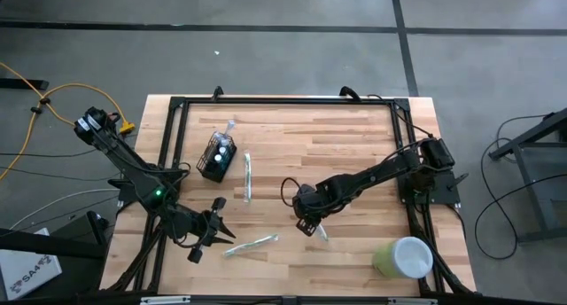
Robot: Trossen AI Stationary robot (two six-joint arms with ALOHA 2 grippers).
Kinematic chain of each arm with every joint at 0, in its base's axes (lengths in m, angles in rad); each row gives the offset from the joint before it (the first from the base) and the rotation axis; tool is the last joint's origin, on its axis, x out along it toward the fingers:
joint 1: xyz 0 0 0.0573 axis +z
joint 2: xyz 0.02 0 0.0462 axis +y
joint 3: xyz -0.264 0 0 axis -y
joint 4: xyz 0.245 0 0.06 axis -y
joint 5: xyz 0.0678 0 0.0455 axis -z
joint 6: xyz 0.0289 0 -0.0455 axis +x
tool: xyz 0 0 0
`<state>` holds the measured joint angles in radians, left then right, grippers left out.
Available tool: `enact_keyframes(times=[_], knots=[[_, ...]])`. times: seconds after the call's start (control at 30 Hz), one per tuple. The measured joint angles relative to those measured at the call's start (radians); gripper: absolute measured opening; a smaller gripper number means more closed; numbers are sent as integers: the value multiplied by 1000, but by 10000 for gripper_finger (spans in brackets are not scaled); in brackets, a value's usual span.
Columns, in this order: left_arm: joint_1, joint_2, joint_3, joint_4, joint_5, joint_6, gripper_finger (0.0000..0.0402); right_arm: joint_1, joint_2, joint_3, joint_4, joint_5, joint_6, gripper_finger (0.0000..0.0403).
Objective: Pick & Place toothbrushing station
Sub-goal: Put the middle green toothbrush into the black wire organizer
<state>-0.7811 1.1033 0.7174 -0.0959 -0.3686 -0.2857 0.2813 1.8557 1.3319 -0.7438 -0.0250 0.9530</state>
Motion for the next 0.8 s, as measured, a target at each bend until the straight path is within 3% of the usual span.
enact_keyframes(times=[0.33, 0.8], knots=[[0, 0, 0, 0, 1, -2, 65, 31, 1, 0, -7, 2, 106, 181], [0, 0, 0, 0, 4, -2, 65, 127, 1, -68, -5, 74, 305, 187]])
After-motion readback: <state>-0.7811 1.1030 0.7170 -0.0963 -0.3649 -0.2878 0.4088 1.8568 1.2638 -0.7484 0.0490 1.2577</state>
